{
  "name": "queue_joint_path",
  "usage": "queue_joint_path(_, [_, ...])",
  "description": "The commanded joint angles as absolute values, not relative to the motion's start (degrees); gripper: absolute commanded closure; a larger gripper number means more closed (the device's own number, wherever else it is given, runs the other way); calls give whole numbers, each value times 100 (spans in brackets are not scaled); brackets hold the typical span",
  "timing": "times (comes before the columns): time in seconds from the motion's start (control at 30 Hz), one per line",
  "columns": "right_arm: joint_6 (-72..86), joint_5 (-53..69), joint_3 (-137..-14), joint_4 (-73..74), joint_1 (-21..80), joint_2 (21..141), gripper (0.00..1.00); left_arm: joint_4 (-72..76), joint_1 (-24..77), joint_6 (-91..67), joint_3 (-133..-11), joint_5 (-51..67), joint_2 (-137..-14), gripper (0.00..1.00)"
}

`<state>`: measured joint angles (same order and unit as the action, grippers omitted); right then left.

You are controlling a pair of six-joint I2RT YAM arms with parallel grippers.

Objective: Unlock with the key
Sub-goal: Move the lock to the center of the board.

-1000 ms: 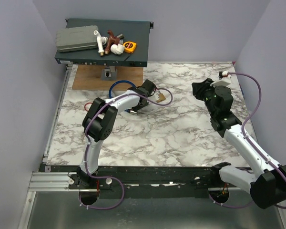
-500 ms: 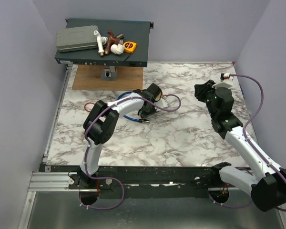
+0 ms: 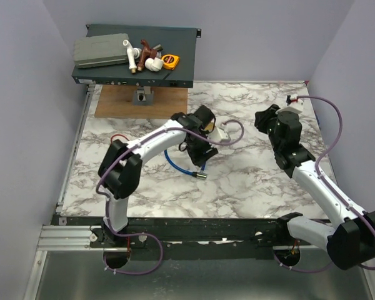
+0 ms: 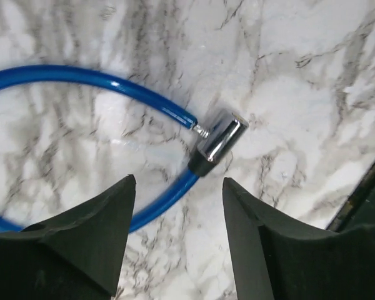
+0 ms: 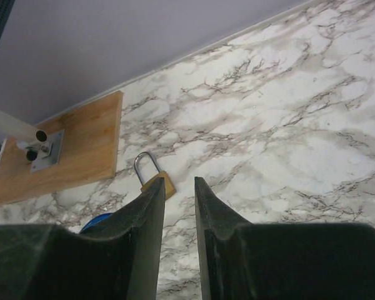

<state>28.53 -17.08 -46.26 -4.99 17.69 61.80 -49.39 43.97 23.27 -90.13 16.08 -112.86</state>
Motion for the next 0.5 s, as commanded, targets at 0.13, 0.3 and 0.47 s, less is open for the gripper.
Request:
queue_joint_path(0.13, [2993,-1360,-4820,-593,1809,6530,71,-6115,2993,2749,-9072,1805,-9481,40])
queue_joint_path(0.3, [2988,-1260,-4761,-669,1820,6522,75,-5638,1639,3308,-7916,658,-9341,52])
queue_joint_path(0.47, [2993,-1200,-4641,-774,1825,6443,84,-4687,579,3561,-7414,-149,-9532,66])
